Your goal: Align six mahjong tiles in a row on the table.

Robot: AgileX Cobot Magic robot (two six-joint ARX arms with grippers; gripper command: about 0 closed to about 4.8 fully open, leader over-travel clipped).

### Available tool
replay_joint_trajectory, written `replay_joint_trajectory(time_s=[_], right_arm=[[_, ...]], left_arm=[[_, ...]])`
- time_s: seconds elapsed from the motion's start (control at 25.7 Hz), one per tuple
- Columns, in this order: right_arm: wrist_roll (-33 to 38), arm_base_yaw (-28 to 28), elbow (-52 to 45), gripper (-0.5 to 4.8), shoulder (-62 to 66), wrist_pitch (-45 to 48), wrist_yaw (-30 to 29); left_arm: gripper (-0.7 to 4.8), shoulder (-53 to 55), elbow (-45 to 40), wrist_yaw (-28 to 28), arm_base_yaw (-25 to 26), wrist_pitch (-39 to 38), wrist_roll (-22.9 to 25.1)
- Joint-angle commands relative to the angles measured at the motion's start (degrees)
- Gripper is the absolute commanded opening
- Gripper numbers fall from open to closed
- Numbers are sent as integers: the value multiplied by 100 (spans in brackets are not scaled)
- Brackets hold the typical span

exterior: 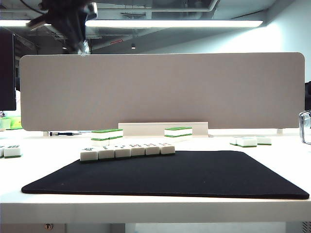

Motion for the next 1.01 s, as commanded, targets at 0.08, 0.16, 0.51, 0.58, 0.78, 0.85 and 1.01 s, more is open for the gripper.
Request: replay_joint_trajectory(time_s=[0.08, 0.16, 0.51, 0.58, 0.78, 0.85, 1.01], right_arm=[[-9, 4, 9, -1, -70, 72, -2], [-9, 4, 9, -1, -70, 70, -2], [-9, 4, 9, -1, -70, 70, -2], [-9, 4, 9, -1, -70, 70, -2], [-7, 4, 9, -1, -70, 57, -4], [-9, 4, 9, -1, -70, 57, -2], [-9, 4, 7, -1, -70, 55, -4]], left_arm=[[17, -310, 22, 863, -4, -24, -9], [17, -363, 33, 916, -4, -20, 4], [18, -343, 31, -715, 42, 181, 299], [18, -313, -4, -1086, 42, 315, 306], [18, -979, -997, -2192, 42, 2002, 282], [18, -1506, -1812, -2291, 42, 3080, 306], [18, -2804, -3816, -2938, 157, 5047, 302]])
